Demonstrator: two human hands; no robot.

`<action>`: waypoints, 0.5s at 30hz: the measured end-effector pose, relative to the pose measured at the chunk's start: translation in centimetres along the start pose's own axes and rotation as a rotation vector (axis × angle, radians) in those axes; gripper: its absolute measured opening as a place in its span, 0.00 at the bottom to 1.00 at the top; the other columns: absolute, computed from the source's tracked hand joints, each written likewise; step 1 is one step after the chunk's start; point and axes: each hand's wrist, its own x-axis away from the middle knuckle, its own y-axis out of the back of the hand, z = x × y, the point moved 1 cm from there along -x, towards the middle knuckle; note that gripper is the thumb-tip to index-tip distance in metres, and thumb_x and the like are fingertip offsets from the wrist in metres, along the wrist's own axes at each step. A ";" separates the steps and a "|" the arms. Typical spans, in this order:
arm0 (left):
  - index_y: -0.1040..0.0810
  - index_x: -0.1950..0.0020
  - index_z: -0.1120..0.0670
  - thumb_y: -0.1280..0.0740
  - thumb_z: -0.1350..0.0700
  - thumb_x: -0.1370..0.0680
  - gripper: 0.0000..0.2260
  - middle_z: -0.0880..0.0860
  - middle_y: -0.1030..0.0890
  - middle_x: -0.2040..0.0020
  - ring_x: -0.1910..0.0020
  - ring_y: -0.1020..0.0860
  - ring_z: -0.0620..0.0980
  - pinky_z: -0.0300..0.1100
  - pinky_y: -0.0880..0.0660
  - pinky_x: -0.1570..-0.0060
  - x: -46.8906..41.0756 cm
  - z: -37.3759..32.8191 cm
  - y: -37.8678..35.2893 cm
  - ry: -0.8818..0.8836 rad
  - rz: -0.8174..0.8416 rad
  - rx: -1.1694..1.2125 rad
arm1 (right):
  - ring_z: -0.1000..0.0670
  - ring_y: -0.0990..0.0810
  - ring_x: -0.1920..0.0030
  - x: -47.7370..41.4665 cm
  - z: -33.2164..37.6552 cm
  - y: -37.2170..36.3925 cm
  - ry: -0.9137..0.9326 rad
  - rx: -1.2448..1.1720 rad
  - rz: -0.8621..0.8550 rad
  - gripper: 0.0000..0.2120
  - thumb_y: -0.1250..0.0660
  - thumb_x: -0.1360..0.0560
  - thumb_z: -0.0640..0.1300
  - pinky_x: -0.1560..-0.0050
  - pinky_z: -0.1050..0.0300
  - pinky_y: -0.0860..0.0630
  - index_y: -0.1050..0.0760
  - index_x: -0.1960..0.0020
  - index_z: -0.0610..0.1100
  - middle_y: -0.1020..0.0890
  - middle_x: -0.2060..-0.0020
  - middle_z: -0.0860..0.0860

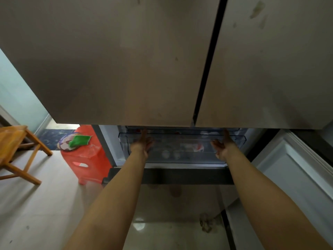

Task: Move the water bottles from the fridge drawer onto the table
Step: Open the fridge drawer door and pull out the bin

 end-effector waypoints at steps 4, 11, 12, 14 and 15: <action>0.26 0.38 0.57 0.37 0.53 0.22 0.15 0.60 0.26 0.64 0.79 0.23 0.41 0.33 0.28 0.81 1.2 0.0 0.4 -0.014 -0.001 0.009 | 0.54 0.24 0.63 -0.3 -0.7 0.7 -0.001 0.024 0.017 0.16 0.37 0.26 0.60 0.42 0.52 0.37 0.27 0.54 0.46 0.23 0.51 0.51; 0.26 0.64 0.56 0.33 0.48 0.25 0.13 0.50 0.22 0.72 0.80 0.26 0.41 0.40 0.37 0.71 1.4 2.2 2.5 0.015 -0.102 -0.079 | 0.54 0.23 0.62 0.0 -2.2 2.8 0.008 0.078 0.027 0.13 0.38 0.24 0.56 0.68 0.59 0.42 0.28 0.52 0.46 0.21 0.65 0.50; 0.25 0.64 0.56 0.33 0.47 0.25 0.13 0.51 0.22 0.69 0.77 0.26 0.42 0.39 0.37 0.71 1.3 2.1 2.5 0.017 -0.109 -0.084 | 0.54 0.23 0.62 -0.1 -2.2 2.8 0.006 0.079 0.026 0.12 0.38 0.24 0.55 0.69 0.59 0.43 0.28 0.55 0.46 0.21 0.67 0.50; 0.25 0.63 0.56 0.33 0.48 0.25 0.13 0.51 0.22 0.70 0.76 0.26 0.43 0.39 0.38 0.71 1.1 2.1 2.4 0.014 -0.118 -0.083 | 0.55 0.23 0.62 -0.2 -2.2 2.8 0.003 0.083 0.015 0.13 0.38 0.24 0.55 0.68 0.59 0.42 0.28 0.54 0.45 0.20 0.67 0.50; 0.26 0.63 0.56 0.33 0.48 0.25 0.13 0.50 0.21 0.72 0.78 0.25 0.42 0.39 0.38 0.71 1.0 2.1 2.4 0.012 -0.116 -0.078 | 0.54 0.23 0.62 -0.3 -2.3 2.8 0.003 0.083 0.011 0.13 0.38 0.24 0.55 0.68 0.59 0.42 0.28 0.51 0.44 0.21 0.64 0.50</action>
